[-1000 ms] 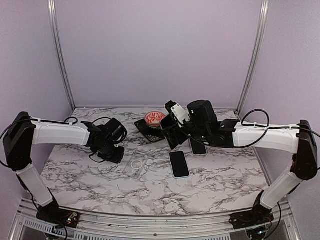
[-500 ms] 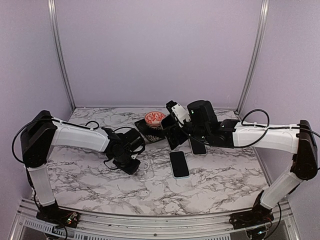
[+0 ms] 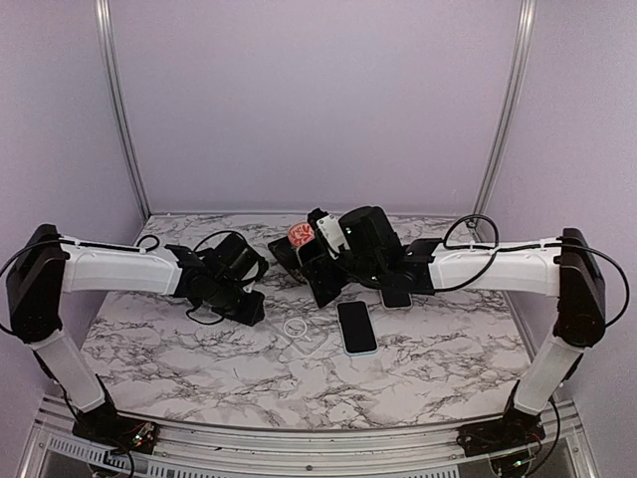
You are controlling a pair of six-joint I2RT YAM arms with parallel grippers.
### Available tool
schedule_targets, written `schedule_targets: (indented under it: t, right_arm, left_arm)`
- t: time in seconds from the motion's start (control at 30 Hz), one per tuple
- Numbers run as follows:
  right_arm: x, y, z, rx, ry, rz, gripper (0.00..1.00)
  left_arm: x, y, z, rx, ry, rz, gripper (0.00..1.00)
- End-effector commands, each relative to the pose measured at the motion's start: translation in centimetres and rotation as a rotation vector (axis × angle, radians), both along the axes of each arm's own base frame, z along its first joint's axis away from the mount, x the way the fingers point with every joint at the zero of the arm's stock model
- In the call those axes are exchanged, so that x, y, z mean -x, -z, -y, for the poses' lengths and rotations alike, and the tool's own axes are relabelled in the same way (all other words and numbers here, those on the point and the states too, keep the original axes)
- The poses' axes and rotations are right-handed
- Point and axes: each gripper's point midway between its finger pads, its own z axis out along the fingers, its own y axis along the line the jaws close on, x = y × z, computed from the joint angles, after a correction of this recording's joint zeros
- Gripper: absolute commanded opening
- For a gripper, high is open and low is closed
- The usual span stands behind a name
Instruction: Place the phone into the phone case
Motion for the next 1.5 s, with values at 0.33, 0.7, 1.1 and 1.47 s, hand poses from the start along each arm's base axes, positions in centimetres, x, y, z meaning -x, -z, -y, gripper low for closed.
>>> schedule_targets:
  t: [0.33,0.7,1.1,1.47]
  right_arm:
    - [3.9,5.1,-6.5,0.071,-0.091,-0.196,0.24]
    - [3.1,7.5,-6.1,0.162,-0.044,-0.192,0.23]
    - [4.3,9.9,-5.9,0.259,-0.054,-0.261,0.23]
    - [5.1,13.9,-5.4,0.355,-0.061,-0.32,0.23]
  left_arm:
    - [-3.4,-1.7,-7.6,0.014,-0.304,0.134,0.28]
    - [-3.4,-1.2,-7.6,0.011,-0.3,0.13,0.28]
    - [-3.2,-0.3,-7.6,-0.005,-0.295,0.112,0.28]
    - [-3.3,0.0,-7.8,-0.019,-0.301,0.113,0.28]
